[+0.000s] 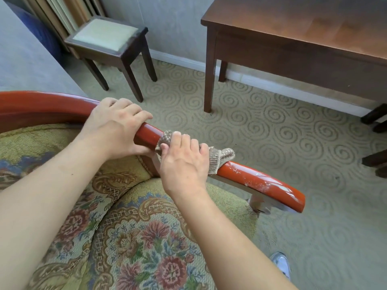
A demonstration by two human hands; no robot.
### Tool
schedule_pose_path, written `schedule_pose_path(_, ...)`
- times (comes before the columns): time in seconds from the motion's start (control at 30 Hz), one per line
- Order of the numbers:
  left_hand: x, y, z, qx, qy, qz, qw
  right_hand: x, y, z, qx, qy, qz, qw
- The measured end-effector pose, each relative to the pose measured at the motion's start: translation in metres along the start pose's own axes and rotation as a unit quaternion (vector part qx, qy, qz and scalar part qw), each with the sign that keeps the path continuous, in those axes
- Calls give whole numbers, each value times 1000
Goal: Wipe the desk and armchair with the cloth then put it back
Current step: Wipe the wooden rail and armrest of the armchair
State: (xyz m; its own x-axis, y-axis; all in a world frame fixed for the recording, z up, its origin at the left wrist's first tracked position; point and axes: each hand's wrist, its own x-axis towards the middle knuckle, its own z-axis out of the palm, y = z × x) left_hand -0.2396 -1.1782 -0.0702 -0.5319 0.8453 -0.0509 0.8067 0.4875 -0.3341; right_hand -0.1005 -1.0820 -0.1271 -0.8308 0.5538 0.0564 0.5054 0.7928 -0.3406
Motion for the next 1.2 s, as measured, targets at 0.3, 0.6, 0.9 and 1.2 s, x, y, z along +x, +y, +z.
schedule_pose_path(0.3, -6, 87, 8, -247, 61, -7, 967, 6, 30, -42, 192, -12, 79, 978)
schedule_pose_path(0.6, 12, 122, -14, -322, 41, 38, 945, -3, 122, -139, 609, 123, 174, 764)
schedule_pose_path(0.9, 12, 145, 2, -212, -11, 87, 973, -73, 188, -120, 330, 166, 136, 919)
schedule_pose_path(1.2, 15, 145, 12, -199, 6, 101, 975, -83, 159, -44, 116, 160, 59, 978)
